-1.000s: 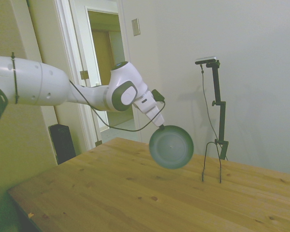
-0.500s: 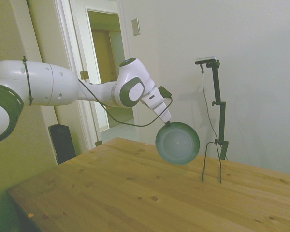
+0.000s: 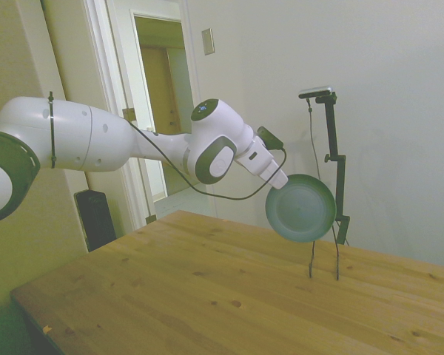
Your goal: Load the plate
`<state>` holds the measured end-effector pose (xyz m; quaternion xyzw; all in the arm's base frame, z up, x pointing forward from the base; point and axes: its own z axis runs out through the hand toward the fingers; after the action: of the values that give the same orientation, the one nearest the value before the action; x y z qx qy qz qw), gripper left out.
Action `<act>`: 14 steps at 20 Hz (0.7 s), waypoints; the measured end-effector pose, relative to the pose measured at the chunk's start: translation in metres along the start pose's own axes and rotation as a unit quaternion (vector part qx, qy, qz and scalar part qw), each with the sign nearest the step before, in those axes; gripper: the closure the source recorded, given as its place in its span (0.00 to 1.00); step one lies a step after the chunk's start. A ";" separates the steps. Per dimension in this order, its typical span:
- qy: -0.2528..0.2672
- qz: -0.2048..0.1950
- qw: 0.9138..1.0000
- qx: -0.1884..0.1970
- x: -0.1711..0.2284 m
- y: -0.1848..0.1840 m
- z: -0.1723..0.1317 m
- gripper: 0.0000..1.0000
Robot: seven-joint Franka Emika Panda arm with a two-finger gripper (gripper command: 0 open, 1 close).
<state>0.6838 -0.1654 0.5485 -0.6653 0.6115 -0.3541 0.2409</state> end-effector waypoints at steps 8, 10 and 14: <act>-0.004 0.037 0.997 0.067 0.030 0.027 0.042 1.00; -0.008 0.038 0.996 0.080 0.033 0.030 0.053 1.00; -0.017 0.036 0.995 0.088 0.040 0.034 0.061 1.00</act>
<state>0.7094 -0.2158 0.4913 -0.6252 0.5973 -0.3861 0.3214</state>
